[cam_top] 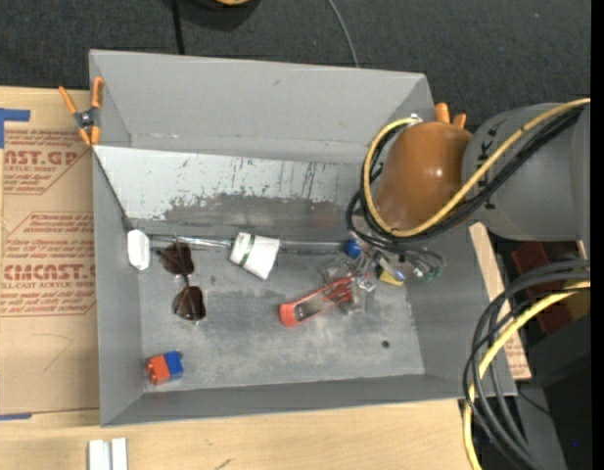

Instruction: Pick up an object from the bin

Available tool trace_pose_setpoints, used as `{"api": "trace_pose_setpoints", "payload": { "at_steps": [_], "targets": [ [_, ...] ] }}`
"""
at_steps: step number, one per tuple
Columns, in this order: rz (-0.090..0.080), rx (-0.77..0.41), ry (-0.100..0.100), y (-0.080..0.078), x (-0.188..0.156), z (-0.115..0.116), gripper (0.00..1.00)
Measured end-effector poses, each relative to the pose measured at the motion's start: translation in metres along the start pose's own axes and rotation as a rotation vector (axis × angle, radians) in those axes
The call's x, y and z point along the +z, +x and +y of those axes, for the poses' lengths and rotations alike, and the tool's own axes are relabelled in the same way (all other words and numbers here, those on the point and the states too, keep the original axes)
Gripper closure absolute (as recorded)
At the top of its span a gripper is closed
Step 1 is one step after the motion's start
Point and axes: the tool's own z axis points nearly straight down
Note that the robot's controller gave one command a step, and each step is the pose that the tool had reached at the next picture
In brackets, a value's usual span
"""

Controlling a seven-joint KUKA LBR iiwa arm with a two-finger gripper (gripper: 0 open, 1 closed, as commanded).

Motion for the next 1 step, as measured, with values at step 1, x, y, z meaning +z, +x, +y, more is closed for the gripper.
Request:
{"api": "trace_pose_setpoints", "payload": {
  "at_steps": [1],
  "targets": [
    [0.0,0.011,0.0,-0.0045,-0.0001,-0.0004,1.0]
  ]
}}
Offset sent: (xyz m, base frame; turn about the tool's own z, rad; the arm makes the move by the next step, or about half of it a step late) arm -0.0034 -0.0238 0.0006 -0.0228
